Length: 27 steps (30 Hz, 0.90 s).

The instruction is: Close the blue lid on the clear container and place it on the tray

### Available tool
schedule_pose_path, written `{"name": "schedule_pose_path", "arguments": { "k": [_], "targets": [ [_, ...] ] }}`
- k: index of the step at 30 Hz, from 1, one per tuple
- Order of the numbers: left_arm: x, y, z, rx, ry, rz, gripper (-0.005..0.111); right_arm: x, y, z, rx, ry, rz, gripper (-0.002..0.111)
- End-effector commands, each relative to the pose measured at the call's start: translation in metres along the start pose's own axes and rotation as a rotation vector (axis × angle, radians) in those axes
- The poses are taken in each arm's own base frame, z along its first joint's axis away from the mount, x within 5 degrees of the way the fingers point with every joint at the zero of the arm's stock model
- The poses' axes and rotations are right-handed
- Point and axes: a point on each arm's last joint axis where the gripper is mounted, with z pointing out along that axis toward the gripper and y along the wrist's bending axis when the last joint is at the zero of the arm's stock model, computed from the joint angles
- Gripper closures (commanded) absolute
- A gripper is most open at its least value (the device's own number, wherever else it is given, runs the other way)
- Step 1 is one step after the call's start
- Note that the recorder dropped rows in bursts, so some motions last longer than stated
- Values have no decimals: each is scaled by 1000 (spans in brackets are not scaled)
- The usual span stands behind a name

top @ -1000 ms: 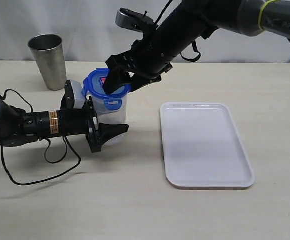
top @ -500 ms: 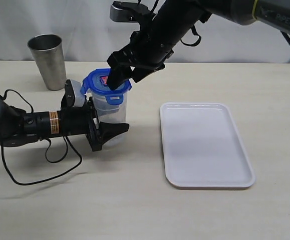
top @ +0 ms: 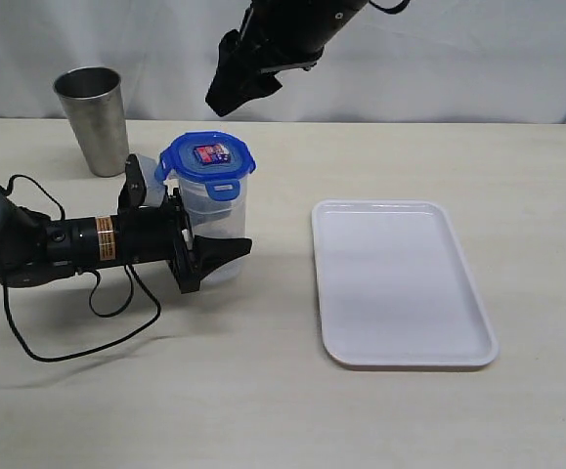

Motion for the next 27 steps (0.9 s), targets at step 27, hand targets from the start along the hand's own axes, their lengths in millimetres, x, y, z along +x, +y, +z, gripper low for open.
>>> {"name": "schedule_pose_path", "arguments": {
  "k": [27],
  "targets": [
    [-8,2,3,-21,-39,-6,107,30,69,86,203,350,-599,69]
  ]
}}
